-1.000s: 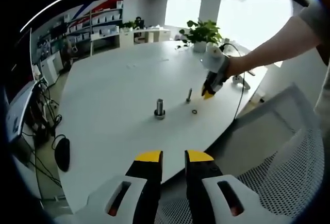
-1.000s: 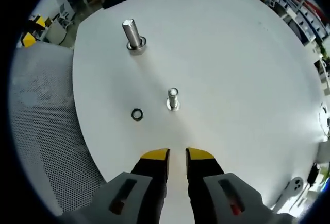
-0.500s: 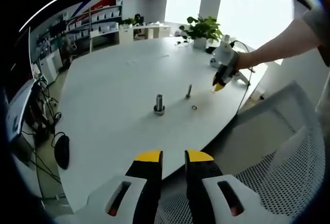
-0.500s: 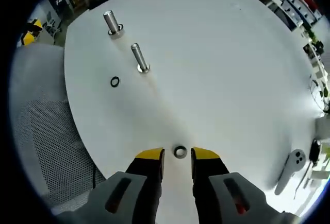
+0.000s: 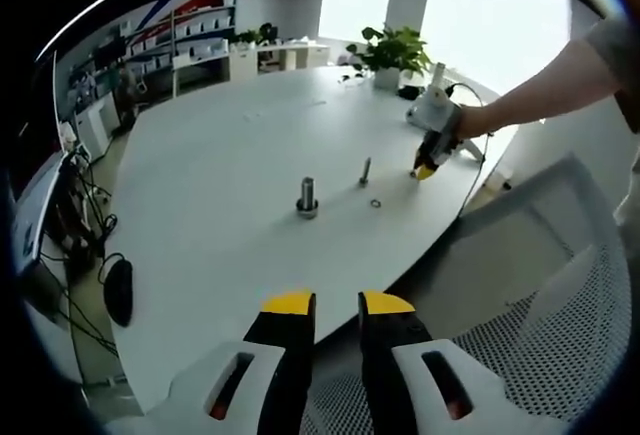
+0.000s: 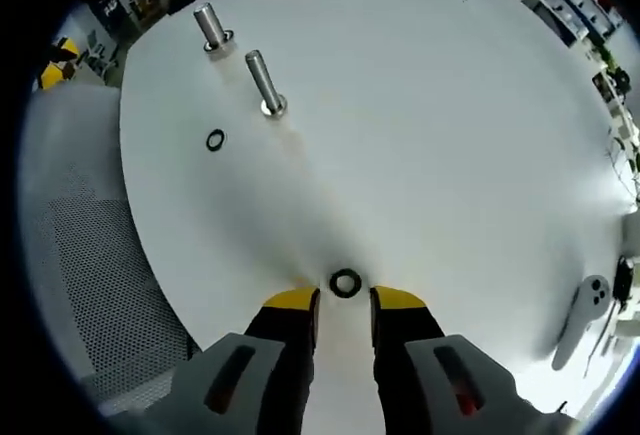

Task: Place the washer onto the threaded stud by aligning its center hole with the stud, sliding it down to the base, and recovering from edge contact or off-axis alignment until the washer reaches the visible bottom stop.

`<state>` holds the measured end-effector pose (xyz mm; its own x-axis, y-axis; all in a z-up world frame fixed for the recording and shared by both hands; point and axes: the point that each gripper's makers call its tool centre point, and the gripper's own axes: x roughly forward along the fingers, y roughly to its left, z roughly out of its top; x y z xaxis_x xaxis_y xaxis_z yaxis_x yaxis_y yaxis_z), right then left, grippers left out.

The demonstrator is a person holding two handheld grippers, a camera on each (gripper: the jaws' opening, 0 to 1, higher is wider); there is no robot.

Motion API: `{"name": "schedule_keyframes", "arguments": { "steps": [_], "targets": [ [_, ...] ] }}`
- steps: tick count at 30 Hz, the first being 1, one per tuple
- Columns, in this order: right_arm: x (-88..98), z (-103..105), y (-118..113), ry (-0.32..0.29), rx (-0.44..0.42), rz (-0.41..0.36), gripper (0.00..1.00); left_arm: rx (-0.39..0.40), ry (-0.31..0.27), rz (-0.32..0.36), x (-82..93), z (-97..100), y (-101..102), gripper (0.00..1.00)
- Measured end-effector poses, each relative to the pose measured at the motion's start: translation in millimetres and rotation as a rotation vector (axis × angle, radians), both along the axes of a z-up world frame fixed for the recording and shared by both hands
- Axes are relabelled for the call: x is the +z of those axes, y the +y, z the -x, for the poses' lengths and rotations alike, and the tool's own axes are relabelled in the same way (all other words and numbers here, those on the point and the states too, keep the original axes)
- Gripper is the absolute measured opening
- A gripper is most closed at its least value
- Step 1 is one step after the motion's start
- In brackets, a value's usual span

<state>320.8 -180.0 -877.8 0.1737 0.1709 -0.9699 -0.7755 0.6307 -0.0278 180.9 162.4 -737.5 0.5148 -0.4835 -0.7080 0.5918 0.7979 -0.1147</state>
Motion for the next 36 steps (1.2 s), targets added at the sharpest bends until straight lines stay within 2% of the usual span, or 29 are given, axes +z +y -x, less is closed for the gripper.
{"name": "schedule_keyframes", "arguments": {
  "steps": [5,12,17,23,26,29,31,33,35,36],
  "targets": [
    [-0.2,-3,0,-0.003,-0.038,-0.035,0.23,-0.007,0.008,-0.001,-1.1,0.6,-1,0.14],
    [-2.1,-3,4,0.044,0.048,0.037,0.23,-0.027,0.032,-0.01,-5.5,4.1,-3,0.14],
    [-2.1,-5,4,0.06,0.067,0.06,0.19,-0.029,0.044,-0.01,-6.2,6.1,-3,0.13],
    [-2.2,-6,5,0.041,0.088,0.065,0.13,-0.039,0.065,-0.024,-10.4,8.6,-3,0.13],
    [-2.5,-7,4,0.028,0.092,0.035,0.12,-0.039,0.057,-0.02,-8.7,8.3,-3,0.13],
    [-0.8,-6,5,0.009,0.128,-0.051,0.12,-0.036,0.063,-0.02,-9.7,9.0,-3,0.13],
    [0.3,-2,7,0.02,0.14,-0.109,0.15,-0.038,0.063,-0.021,-9.8,9.3,-3,0.13],
    [1.8,3,9,0.0,0.19,-0.168,0.2,-0.04,0.068,-0.02,-10.4,9.5,-3,0.13],
    [1.3,5,6,-0.032,0.213,-0.171,0.22,-0.045,0.064,-0.021,-10.3,9.5,-3,0.13],
    [0.8,4,7,-0.04,0.19,-0.169,0.22,-0.044,0.064,-0.02,-10.2,9.4,-3,0.13]
  ]
}}
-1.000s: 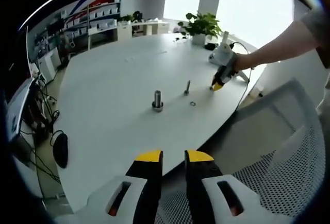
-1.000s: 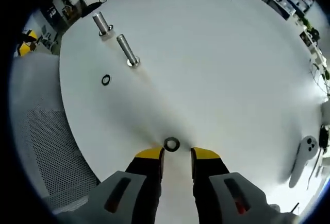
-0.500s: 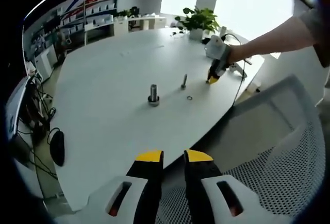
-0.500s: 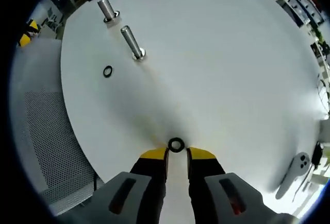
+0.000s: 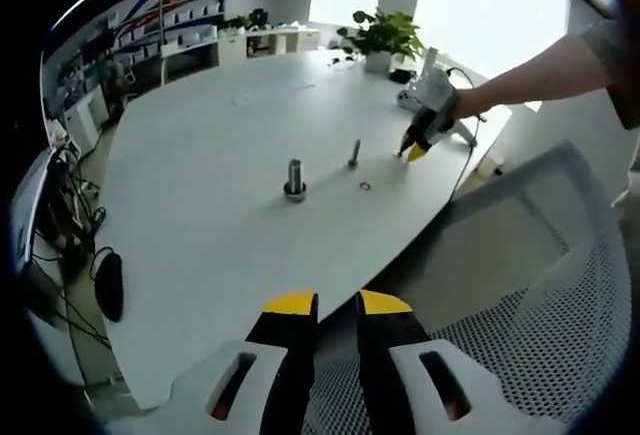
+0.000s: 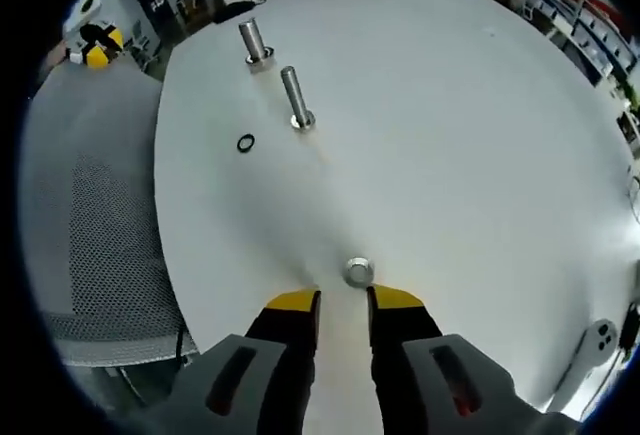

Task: Place the washer onto the threaded stud by aligning its center hole with the stud, sliding it down to the base, and recovering from edge contact or off-axis alignment until the washer reaches the visible bottom stop.

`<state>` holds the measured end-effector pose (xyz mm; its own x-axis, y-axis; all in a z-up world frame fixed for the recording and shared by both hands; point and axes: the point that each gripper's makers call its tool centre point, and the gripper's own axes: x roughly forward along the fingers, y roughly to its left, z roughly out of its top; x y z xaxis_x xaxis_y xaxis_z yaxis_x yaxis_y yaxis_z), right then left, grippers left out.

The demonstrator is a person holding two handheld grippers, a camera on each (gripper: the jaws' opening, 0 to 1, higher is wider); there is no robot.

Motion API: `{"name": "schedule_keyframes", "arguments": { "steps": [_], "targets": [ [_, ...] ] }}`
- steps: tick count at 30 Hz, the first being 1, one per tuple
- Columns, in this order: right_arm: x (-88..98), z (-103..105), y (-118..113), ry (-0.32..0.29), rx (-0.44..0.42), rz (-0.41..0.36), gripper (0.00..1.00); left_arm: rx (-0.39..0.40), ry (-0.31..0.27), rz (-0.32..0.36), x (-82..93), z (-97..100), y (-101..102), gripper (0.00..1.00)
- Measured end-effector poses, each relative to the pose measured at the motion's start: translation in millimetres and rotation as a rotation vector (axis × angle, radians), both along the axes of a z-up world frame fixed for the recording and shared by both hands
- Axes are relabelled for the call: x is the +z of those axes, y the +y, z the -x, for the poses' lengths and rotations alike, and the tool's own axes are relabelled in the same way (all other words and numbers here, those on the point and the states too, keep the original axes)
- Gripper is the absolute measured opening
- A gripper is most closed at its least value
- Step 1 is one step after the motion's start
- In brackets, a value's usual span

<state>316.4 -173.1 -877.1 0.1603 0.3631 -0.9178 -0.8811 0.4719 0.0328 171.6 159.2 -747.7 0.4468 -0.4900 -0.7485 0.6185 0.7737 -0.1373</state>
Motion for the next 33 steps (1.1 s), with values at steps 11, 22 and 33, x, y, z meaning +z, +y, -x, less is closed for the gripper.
{"name": "schedule_keyframes", "arguments": {
  "steps": [11,22,33],
  "targets": [
    [0.5,-10,8,0.044,-0.061,0.064,0.19,0.002,0.008,-0.004,-1.3,0.6,1,0.13],
    [-2.3,-15,11,0.091,-0.062,0.142,0.17,0.007,0.009,-0.006,-1.4,0.3,2,0.13],
    [-2.0,-16,14,0.074,-0.027,0.153,0.18,0.009,0.012,-0.009,-1.8,0.1,2,0.13]
  ]
}}
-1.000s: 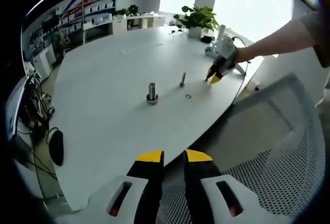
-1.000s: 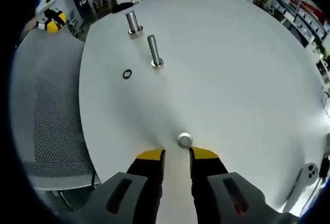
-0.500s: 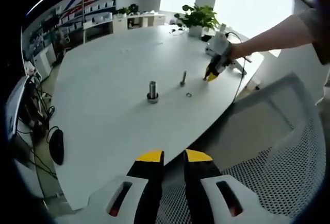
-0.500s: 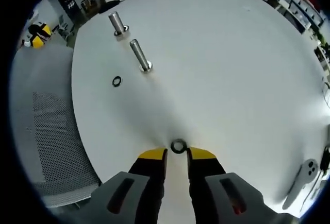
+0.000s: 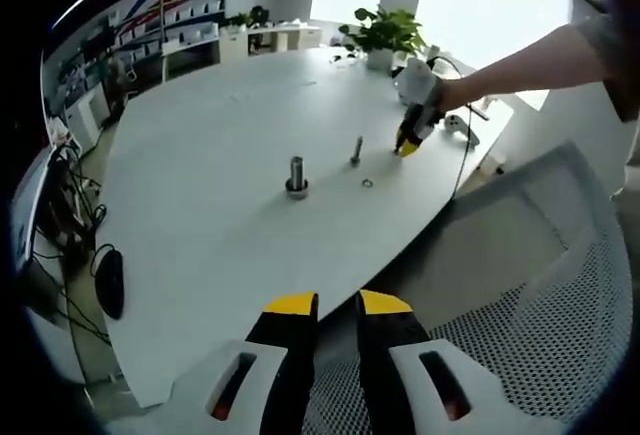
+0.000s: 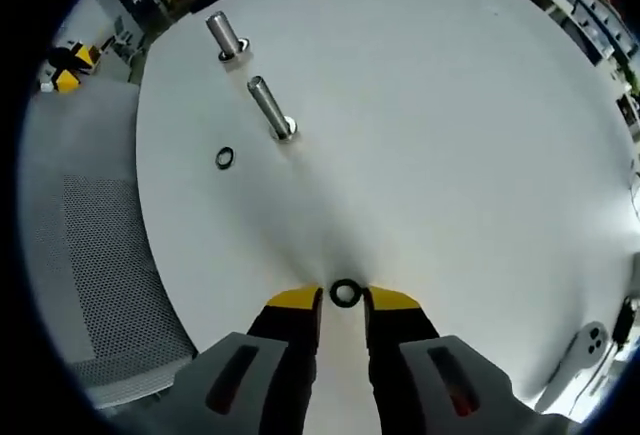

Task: Place the washer onto the threaded stud by aligning its center hole with the stud, sliding it down to the base, and recovering from edge contact or off-axis alignment until the washer reaches the visible bottom stop.

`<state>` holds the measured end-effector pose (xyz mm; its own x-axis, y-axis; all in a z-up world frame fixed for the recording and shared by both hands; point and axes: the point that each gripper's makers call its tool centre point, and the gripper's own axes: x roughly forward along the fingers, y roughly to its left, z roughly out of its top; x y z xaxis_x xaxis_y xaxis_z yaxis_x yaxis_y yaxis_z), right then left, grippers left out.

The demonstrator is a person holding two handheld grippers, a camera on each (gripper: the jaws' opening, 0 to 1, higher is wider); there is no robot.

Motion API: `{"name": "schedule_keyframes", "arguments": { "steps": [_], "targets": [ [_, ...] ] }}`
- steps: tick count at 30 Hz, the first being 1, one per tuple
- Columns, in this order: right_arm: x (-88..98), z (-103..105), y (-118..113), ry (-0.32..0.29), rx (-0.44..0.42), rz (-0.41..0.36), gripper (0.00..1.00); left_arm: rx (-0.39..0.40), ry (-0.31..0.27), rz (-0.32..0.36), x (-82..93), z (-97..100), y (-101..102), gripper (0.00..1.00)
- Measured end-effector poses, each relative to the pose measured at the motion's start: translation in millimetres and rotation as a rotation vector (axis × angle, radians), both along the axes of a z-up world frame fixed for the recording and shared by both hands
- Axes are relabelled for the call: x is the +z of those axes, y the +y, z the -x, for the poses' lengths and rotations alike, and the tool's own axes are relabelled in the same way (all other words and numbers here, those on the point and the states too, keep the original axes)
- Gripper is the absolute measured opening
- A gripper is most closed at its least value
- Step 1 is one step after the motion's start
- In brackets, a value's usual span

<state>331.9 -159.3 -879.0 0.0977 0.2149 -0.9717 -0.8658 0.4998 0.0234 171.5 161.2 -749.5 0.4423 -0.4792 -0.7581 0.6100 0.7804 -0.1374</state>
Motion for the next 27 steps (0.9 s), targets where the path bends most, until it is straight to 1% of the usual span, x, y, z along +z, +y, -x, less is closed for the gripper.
{"name": "schedule_keyframes", "arguments": {
  "steps": [1,3,5,7,10,12,15,18,20,21,25,27],
  "targets": [
    [0.2,-0.9,-0.4,-0.019,0.017,0.008,0.18,0.0,0.001,-0.001,-0.1,0.1,0.0,0.13],
    [-0.2,1.4,1.3,-0.016,0.019,0.005,0.18,-0.002,0.003,-0.004,-0.3,0.6,-0.3,0.13],
    [-0.1,0.6,1.3,-0.014,0.053,0.013,0.17,-0.003,0.005,-0.005,-1.0,0.7,-0.1,0.13],
    [-0.7,-0.7,1.3,-0.004,0.057,0.025,0.16,-0.003,0.007,-0.008,-1.3,1.1,0.1,0.13],
    [-1.3,-1.1,1.9,0.014,0.077,0.076,0.15,0.001,0.006,-0.009,-0.7,0.9,0.4,0.13],
    [-1.5,-0.8,2.4,0.02,0.083,0.097,0.15,0.003,0.006,-0.01,-1.0,0.7,0.9,0.13],
    [-0.7,-1.2,1.3,0.03,0.046,0.108,0.15,0.006,0.004,-0.012,-1.3,0.0,1.7,0.12],
    [-0.9,-1.2,0.5,0.02,0.031,0.107,0.15,0.009,-0.001,-0.012,-0.8,-0.8,2.2,0.12],
    [-0.6,-1.2,0.9,0.004,-0.021,0.096,0.15,0.012,-0.004,-0.01,0.0,-1.5,2.3,0.12],
    [0.1,-0.1,0.6,-0.01,-0.028,0.089,0.15,0.012,-0.007,-0.009,0.4,-1.7,2.2,0.12],
    [-0.4,2.0,1.8,-0.049,-0.01,0.097,0.14,0.018,-0.017,-0.002,2.2,-3.4,2.4,0.12],
    [0.7,0.9,1.5,-0.063,-0.041,0.08,0.14,0.017,-0.021,0.0,2.7,-3.8,2.3,0.12]
  ]
}}
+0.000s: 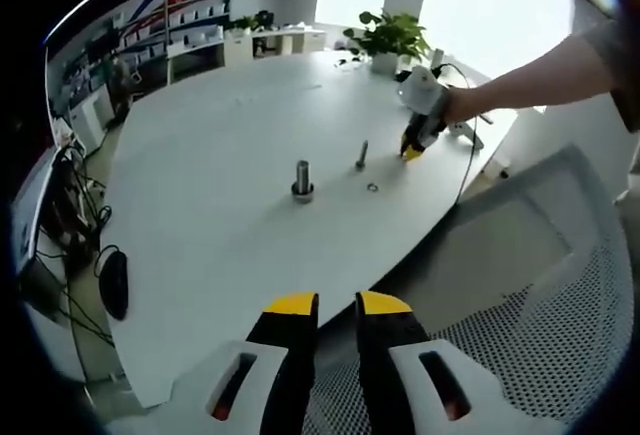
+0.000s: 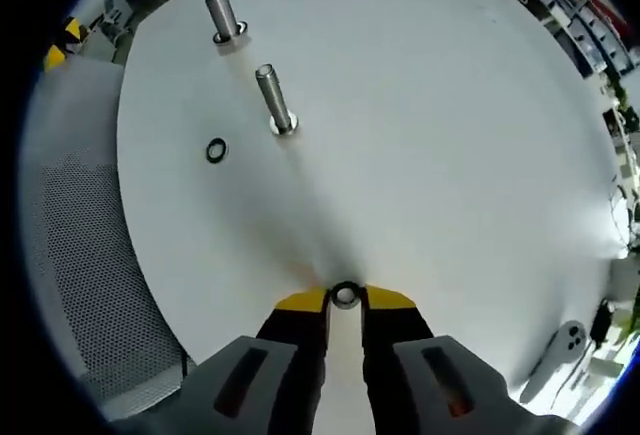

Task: Place the washer onto the threaded stud by aligning its center hole with the stud, sliding it down to the base, and recovering from edge contact or off-axis alignment until the washer reaches the visible bottom stop.

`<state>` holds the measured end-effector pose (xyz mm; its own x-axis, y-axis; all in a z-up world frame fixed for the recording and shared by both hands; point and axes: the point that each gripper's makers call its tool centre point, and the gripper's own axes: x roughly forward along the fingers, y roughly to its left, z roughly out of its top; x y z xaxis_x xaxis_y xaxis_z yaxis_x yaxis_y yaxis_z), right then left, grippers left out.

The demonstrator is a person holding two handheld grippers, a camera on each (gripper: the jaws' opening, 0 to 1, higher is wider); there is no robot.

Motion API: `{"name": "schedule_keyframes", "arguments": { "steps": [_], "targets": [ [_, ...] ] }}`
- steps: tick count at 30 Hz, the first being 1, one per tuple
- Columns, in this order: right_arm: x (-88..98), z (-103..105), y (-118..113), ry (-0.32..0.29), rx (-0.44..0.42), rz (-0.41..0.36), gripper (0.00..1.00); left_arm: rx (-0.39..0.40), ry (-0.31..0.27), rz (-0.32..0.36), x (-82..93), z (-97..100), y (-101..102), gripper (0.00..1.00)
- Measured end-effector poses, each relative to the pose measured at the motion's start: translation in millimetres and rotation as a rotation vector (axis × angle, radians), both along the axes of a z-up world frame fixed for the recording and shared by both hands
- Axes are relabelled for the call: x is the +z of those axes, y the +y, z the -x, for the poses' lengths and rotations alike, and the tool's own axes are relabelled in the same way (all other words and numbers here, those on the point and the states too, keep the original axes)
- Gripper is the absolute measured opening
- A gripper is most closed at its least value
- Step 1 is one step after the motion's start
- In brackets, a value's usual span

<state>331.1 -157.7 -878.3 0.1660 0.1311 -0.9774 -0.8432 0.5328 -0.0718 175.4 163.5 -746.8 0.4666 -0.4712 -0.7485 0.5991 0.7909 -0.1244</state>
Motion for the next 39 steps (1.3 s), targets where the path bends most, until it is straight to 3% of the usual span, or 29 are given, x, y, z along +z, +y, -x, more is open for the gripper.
{"name": "schedule_keyframes", "arguments": {
  "steps": [6,15,21,29,39],
  "targets": [
    [0.8,2,0,0.0,-0.055,-0.043,0.13,0.006,-0.014,0.01,3.0,-1.4,0,0.12],
    [0.9,12,8,0.049,-0.086,-0.06,0.13,0.001,-0.029,0.021,5.3,-2.3,-2,0.13],
    [18.5,5,25,0.031,-0.1,-0.117,0.13,0.009,-0.047,0.032,8.8,-4.5,-1,0.13],
    [43.8,-5,60,-0.01,0.006,-0.138,0.13,0.013,-0.059,0.035,10.6,-5.4,-1,0.13],
    [62.7,-9,95,-0.042,0.129,-0.139,0.13,0.018,-0.077,0.047,14.2,-6.9,-2,0.14]
  ]
}}
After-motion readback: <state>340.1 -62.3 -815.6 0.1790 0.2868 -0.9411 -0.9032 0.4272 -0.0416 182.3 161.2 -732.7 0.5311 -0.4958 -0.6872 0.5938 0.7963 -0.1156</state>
